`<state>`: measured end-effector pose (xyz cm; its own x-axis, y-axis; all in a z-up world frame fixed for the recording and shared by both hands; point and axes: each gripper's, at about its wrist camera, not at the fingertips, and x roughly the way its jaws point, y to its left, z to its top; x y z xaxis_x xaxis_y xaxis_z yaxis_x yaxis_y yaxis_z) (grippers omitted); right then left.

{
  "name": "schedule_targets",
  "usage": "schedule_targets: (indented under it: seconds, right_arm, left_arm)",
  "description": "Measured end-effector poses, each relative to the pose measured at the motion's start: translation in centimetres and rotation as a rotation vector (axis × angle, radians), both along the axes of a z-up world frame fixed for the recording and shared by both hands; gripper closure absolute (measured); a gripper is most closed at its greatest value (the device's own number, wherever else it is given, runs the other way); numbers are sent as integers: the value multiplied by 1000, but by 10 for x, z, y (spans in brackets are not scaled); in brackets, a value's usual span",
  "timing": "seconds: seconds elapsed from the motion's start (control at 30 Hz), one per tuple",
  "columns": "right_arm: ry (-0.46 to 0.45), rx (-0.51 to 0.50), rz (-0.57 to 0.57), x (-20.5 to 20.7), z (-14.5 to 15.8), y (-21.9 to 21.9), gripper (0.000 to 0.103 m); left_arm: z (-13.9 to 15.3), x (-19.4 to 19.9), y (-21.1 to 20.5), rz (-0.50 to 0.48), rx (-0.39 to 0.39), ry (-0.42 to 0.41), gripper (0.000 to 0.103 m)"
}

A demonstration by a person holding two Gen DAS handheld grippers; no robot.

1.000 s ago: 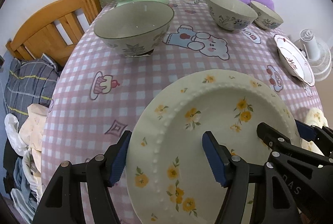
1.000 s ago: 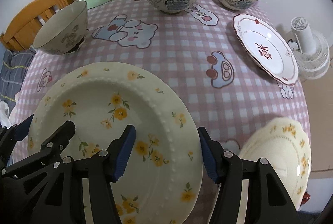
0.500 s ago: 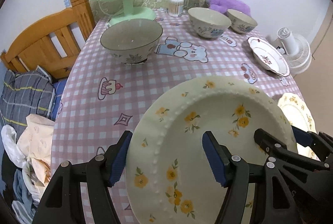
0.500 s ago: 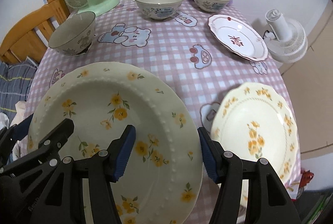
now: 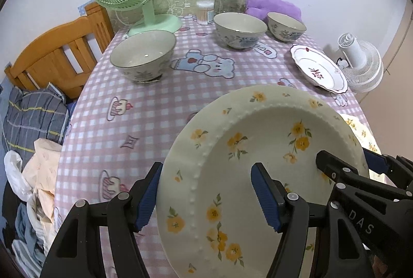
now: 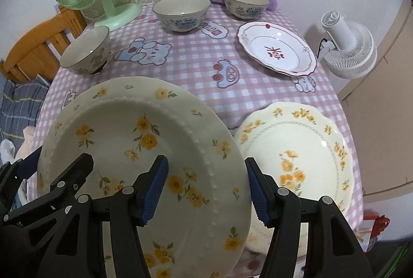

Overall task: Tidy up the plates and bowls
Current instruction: 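Carry the beaded-edge plate with both tools and lower it onto the first plate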

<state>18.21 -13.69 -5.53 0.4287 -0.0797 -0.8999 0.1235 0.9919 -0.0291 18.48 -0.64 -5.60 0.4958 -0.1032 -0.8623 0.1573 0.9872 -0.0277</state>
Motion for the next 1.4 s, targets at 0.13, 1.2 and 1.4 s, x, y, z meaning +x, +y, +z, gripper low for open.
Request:
schedule_targets:
  seconds: [0.13,1.2,1.4]
  right_arm:
    - [5,-1,5,-1,1,-26,39]
    - [60,-45,-21,-11,-23,-210,40]
    - [72,-41,-5,-10,-30,-223,42]
  left_arm:
    - [0,-3,-23,3,-5,8,34]
    - [-45,-13,-198,8,-72,95,34]
    - [-55,-14,-209,33,-61,103,33]
